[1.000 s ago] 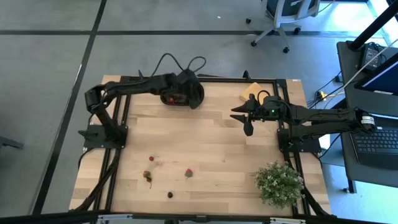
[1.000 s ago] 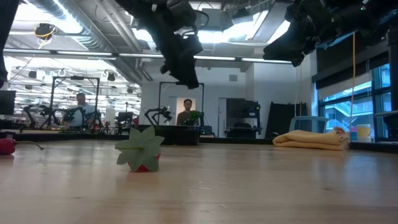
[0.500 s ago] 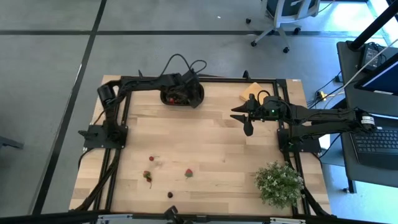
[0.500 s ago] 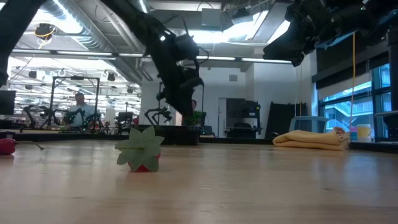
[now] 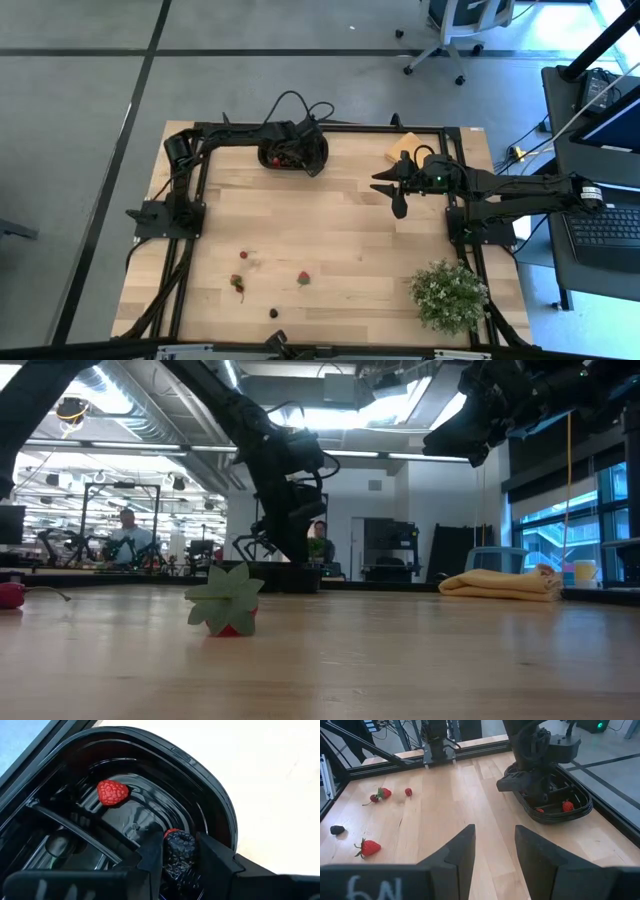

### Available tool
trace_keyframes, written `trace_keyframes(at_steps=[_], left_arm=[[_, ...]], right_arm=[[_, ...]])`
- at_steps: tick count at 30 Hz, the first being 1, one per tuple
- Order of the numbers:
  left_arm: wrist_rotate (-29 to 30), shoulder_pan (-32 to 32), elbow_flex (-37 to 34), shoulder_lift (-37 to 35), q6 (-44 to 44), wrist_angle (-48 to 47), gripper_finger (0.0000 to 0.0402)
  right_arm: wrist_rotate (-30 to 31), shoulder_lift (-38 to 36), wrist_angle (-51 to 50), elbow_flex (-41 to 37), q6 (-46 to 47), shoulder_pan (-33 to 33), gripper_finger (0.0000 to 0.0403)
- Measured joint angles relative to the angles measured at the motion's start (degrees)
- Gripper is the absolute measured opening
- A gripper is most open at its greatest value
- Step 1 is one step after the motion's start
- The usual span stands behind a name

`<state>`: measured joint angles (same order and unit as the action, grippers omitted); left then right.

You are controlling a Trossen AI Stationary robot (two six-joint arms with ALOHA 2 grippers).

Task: Pick and placing Produce into tupperware
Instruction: Put the top blackberry into the black bin, then put the right strawberry into the black bin

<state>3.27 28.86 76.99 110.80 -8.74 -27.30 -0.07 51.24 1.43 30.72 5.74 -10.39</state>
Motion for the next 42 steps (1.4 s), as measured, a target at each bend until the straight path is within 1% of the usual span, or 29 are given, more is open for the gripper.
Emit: trace_keyframes(at_steps=[5, 8, 11, 18, 21, 24, 26, 29, 33, 35, 37, 39, 41, 42], left_arm=[[0.0, 0.0, 0.0, 0.0, 0.2, 0.0, 0.0102], [0.1, 0.0, 0.0, 0.0, 0.3, 0.0, 0.0112], [0.2, 0.0, 0.0, 0.0, 0.3, 0.0, 0.0135], [0.3, 0.0, 0.0, -0.2, 0.5, -0.2, 0.0204], [0.3, 0.2, 0.0, -3.1, 3.5, -1.1, 0.0216], [-0.1, -0.6, 0.0, -8.6, 8.4, -1.7, 0.0218], [-2.0, -1.9, 0.0, -12.6, 12.1, -2.1, 0.0216], [-4.6, -4.8, 0.0, -18.7, 14.2, -2.4, 0.0215], [-4.8, -9.7, 0.1, -25.3, 13.4, -4.1, 0.0215], [-5.9, -12.2, 0.1, -27.7, 11.8, -5.7, 0.0215], [-8.4, -14.8, 0.1, -29.2, 10.3, -7.5, 0.0215], [-12.5, -17.0, 0.1, -29.9, 10.2, -11.1, 0.0215], [-16.3, -19.6, 0.1, -29.9, 12.8, -13.9, 0.0215], [-17.1, -21.0, 0.1, -29.9, 14.9, -15.6, 0.0215]], right_arm=[[0.0, 0.0, 0.0, 0.0, 0.0, 0.0, 0.0141], [0.0, 0.0, 0.0, 0.0, 0.0, 0.0, 0.0141], [0.0, 0.0, 0.0, 0.0, 0.0, 0.0, 0.0141], [0.0, 0.0, 0.0, 0.0, 0.0, 0.0, 0.0141], [0.0, 0.0, 0.0, 0.0, 0.0, 0.0, 0.0141], [0.0, 0.0, -0.1, 0.0, 0.0, 0.0, 0.0141], [0.0, 0.0, -0.1, 0.0, 0.0, 0.0, 0.0141], [0.0, 0.0, -0.3, 0.0, 0.3, 0.0, 0.0141], [0.0, 0.0, -0.3, 0.0, 0.2, 0.0, 0.0141], [0.0, 0.0, -0.3, 0.0, 0.2, 0.0, 0.0141], [0.0, 0.0, -0.3, 0.0, 0.2, 0.0, 0.0141], [0.0, 0.0, -0.3, 0.0, 0.0, 0.0, 0.0141], [0.0, 0.0, -0.2, 0.0, 0.0, 0.0, 0.0141], [0.0, 0.0, -0.2, 0.0, 0.0, 0.0, 0.0141]])
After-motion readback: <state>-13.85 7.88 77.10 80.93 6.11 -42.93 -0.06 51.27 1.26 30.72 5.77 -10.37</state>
